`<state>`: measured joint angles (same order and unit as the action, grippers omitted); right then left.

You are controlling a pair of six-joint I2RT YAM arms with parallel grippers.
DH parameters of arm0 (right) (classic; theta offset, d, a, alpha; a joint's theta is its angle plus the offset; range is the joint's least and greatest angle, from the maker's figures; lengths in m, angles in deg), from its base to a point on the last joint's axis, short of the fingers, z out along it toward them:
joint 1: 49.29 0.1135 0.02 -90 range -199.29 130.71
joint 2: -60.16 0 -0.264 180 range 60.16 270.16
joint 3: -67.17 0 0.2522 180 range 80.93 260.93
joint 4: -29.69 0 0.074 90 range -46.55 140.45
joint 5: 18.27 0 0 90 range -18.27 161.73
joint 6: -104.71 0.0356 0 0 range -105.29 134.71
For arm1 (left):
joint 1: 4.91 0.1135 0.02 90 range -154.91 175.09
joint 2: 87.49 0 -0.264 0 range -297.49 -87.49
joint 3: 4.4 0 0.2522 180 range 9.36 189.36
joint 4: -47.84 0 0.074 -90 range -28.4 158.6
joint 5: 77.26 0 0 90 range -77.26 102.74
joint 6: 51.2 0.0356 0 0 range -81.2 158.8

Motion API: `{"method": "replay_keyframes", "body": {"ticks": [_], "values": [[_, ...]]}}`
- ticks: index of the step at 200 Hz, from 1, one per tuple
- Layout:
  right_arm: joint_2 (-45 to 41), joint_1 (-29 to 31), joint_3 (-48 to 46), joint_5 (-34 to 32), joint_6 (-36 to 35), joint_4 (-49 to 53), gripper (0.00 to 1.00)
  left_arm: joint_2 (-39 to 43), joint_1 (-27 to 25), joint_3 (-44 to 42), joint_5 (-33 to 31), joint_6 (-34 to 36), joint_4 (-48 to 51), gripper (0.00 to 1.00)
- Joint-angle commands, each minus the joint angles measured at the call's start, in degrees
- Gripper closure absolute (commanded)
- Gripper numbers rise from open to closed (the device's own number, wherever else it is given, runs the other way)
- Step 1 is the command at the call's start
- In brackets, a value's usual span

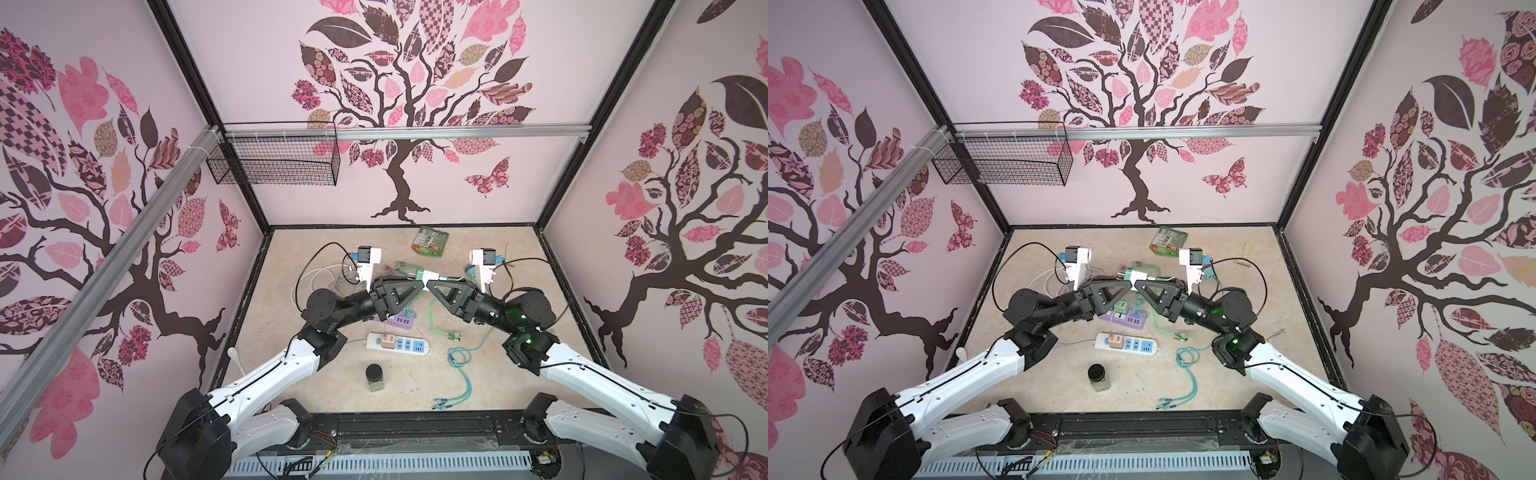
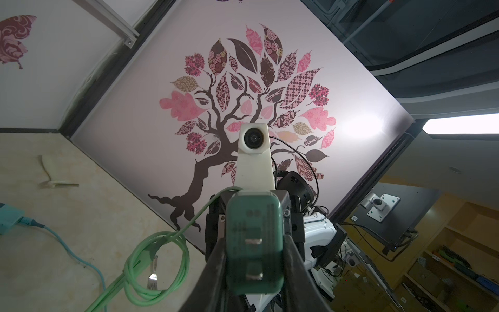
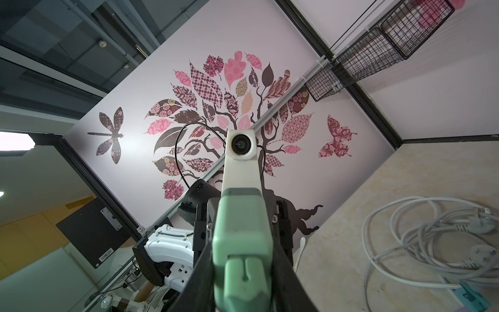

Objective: Insert the plug

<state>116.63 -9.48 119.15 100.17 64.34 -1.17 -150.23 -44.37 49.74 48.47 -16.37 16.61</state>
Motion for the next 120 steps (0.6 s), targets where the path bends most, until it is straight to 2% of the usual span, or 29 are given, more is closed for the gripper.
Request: {"method": "replay_keyframes", "body": {"ticks": [1,26,56,90,120], "values": [[-2.3,-0.3,3.8,-3.1,-3.9,9.1,0.87,3.4,-0.4,-0.5,-0.3,6.0,10.0,0.59],[-3.9,-0.3,6.3,-4.9,-7.5,20.0,0.87,7.4,-0.4,-0.2,-1.8,11.1,19.6,0.50],[-4.1,-0.4,9.7,-7.0,-10.9,30.3,0.88,12.2,-0.3,-0.3,-5.9,15.6,30.8,0.48],[-1.2,-0.4,15.7,-10.3,-15.5,43.3,0.86,19.9,-0.2,-1.3,-19.8,18.0,47.5,0.48],[3.3,-1.1,19.9,-11.8,-17.7,50.4,0.85,23.1,0.1,-1.5,-27.2,19.5,60.5,0.47]]}}
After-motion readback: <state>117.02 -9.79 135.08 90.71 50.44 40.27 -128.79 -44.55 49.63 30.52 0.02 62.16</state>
